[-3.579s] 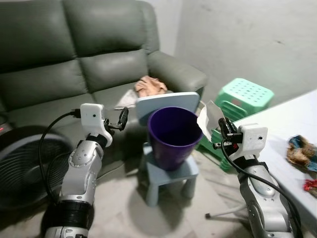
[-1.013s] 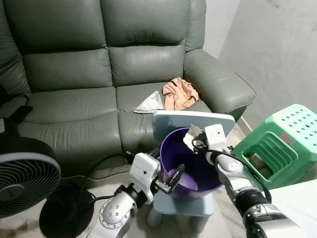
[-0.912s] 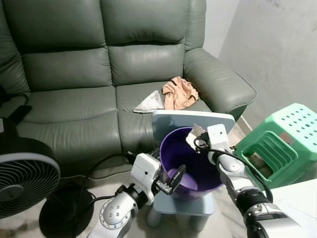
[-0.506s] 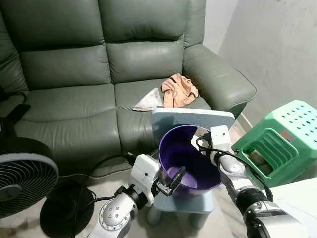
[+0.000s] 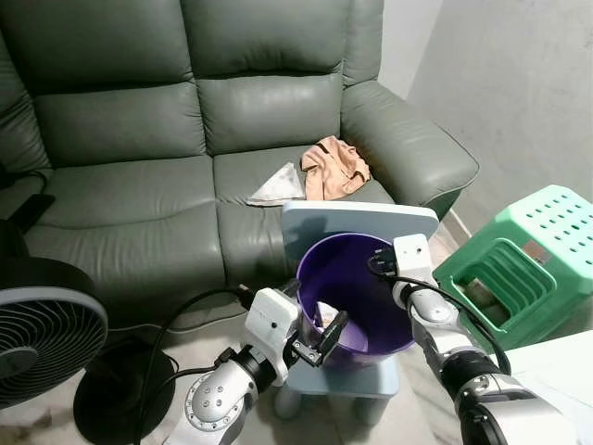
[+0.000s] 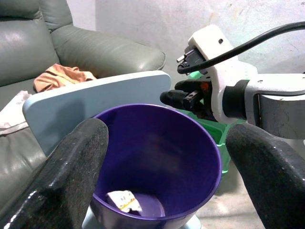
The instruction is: Picking trash to rubbish bin
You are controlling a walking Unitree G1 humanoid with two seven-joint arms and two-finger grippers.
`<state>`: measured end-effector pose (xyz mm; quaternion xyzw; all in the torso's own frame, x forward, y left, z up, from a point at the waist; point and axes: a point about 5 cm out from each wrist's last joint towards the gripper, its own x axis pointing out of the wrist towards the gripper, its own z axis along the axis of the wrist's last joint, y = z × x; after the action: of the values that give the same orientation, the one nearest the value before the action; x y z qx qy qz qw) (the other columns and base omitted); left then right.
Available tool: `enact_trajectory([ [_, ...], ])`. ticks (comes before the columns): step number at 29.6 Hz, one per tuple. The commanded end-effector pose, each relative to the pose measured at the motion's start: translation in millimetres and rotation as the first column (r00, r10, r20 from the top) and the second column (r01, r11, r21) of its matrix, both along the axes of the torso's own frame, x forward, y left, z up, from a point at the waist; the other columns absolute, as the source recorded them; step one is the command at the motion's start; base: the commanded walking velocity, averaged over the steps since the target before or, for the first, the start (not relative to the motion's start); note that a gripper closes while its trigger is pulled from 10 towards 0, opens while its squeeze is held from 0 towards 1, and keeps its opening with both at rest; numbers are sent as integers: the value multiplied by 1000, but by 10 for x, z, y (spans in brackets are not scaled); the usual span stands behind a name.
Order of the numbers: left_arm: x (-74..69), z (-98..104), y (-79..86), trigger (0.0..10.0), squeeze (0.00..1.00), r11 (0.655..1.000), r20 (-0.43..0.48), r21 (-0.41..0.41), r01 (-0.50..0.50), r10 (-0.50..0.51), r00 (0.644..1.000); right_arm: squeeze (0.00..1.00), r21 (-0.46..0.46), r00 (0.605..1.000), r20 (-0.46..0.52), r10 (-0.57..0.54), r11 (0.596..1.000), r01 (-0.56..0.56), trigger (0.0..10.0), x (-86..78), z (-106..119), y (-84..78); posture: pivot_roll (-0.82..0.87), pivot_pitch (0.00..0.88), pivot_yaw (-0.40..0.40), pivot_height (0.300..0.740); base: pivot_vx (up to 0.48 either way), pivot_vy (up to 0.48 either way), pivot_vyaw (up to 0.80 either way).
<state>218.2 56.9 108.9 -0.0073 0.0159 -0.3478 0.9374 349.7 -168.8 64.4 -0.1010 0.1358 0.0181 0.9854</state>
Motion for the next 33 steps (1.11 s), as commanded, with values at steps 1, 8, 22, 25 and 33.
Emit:
enact_trajectory([
  [1, -19, 43, -24, 10000, 0, 1000, 12, -6, 13, -13, 1000, 1000, 14, 1000, 2, -13, 1000, 13, 10000, 20, 23, -19, 7, 158, -84, 740, 0, 0, 0],
  [8, -17, 45, -23, 10000, 0, 1000, 14, -6, 11, -11, 1000, 1000, 20, 1000, 8, -5, 1000, 5, 10000, 25, 32, -14, 7, 156, -85, 740, 0, 0, 0],
  [22, 14, 37, -19, 10000, 0, 1000, 16, -5, 15, -15, 1000, 824, 66, 992, 84, 97, 992, -103, 10000, 20, 100, 15, 3, 143, -82, 740, 0, 0, 0],
  [25, 45, 41, -14, 10000, 0, 1000, 23, -2, 10, -10, 1000, 0, 86, 990, 99, 96, 991, -105, 10000, 8, 105, -11, 0, 133, -81, 740, 0, 0, 0],
  [33, 298, 65, 135, 10000, 0, 992, 77, 25, -126, 123, 989, 0, 102, 973, 217, 77, 990, -101, 10000, 18, 243, -76, -13, 99, -78, 740, 0, 0, 0],
])
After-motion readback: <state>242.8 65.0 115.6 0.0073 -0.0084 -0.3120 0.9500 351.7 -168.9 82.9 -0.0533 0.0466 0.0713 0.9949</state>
